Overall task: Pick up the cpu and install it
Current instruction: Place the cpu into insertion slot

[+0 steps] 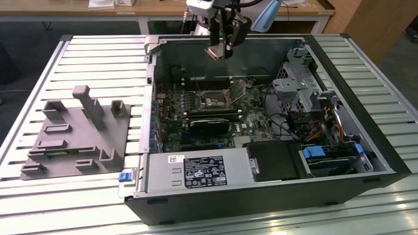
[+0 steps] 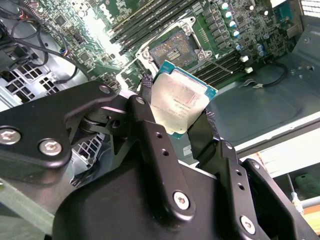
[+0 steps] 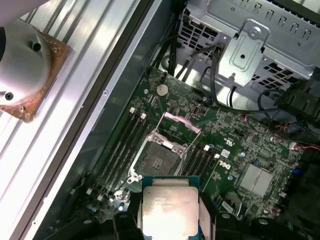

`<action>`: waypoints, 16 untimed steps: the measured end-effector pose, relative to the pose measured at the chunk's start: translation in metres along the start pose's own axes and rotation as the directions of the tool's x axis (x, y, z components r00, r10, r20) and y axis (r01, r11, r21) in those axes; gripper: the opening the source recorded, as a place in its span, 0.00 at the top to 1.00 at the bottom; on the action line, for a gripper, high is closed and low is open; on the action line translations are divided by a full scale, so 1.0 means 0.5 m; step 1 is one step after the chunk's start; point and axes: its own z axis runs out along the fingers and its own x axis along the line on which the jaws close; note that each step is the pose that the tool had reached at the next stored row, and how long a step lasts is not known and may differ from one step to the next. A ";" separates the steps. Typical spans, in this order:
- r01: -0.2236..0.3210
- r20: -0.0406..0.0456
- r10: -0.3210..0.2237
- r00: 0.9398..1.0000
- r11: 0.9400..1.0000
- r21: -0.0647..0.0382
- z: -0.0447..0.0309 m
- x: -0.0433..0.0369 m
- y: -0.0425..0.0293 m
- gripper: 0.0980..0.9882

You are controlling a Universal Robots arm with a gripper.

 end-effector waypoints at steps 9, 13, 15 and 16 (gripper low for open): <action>-0.018 0.001 0.018 1.000 1.000 0.000 0.001 0.000 0.000 0.51; -0.026 0.001 0.026 1.000 1.000 0.000 0.001 0.000 0.000 0.51; -0.030 0.002 0.030 1.000 1.000 0.000 0.001 0.000 0.000 0.51; -0.032 0.002 0.032 1.000 1.000 0.000 0.001 0.000 0.000 0.51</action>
